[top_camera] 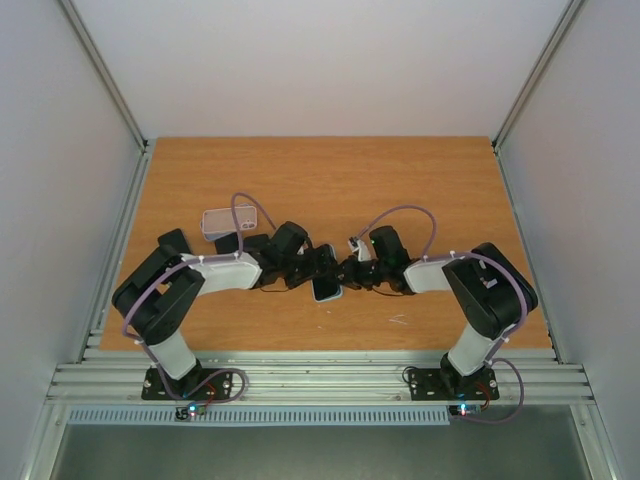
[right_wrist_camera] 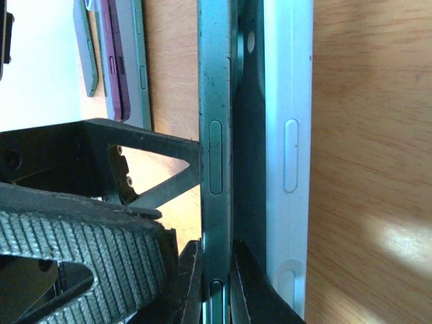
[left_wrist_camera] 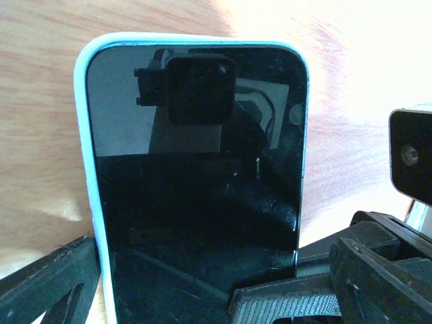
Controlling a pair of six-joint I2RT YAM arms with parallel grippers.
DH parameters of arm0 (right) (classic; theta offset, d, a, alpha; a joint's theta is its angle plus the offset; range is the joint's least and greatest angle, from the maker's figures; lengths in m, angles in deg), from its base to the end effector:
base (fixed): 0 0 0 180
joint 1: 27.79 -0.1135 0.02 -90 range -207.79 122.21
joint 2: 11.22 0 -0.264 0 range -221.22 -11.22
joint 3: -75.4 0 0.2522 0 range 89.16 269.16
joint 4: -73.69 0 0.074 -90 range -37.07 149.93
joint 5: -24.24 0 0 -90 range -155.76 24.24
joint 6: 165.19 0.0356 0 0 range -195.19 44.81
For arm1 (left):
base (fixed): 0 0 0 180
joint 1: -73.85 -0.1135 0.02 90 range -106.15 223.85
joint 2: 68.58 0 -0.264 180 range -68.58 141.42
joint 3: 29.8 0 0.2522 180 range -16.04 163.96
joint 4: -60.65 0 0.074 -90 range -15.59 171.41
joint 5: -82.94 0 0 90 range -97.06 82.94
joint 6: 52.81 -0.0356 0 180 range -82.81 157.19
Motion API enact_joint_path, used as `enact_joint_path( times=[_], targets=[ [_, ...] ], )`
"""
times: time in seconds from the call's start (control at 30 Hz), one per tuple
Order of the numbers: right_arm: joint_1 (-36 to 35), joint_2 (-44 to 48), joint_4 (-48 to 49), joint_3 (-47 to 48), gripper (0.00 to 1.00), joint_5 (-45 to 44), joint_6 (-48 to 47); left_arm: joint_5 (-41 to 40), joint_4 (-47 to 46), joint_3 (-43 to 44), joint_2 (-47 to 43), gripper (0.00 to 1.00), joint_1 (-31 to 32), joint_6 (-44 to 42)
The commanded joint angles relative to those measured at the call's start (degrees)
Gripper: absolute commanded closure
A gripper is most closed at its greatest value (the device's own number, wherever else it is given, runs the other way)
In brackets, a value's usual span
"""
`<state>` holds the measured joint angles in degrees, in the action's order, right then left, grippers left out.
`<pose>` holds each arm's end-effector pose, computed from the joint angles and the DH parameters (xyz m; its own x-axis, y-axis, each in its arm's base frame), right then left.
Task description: Put the phone into the phone case
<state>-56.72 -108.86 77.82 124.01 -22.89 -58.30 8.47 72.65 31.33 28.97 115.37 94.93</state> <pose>0.2433 0.1621 0.1141 -0.8167 -0.2081 -0.5383 -0.5633 0.4899 0.6653 0.2404 -0.2256 0.1445 -0.9515 -0.2458 -0.1849 -0.0617 0.7415 -0.6681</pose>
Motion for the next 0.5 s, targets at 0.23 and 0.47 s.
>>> enact_joint_path(
  times=[0.23,0.47],
  targets=[
    [-3.58,1.43,-5.94,-1.40,0.82,-4.93,1.40,-0.04,3.50,-2.55,-6.82,0.07,1.63,-0.42],
    [-3.89,5.57,-14.69,0.22,0.70,-8.46,-1.92,-1.49,5.30,-3.41,-9.05,0.07,1.62,-0.58]
  ],
)
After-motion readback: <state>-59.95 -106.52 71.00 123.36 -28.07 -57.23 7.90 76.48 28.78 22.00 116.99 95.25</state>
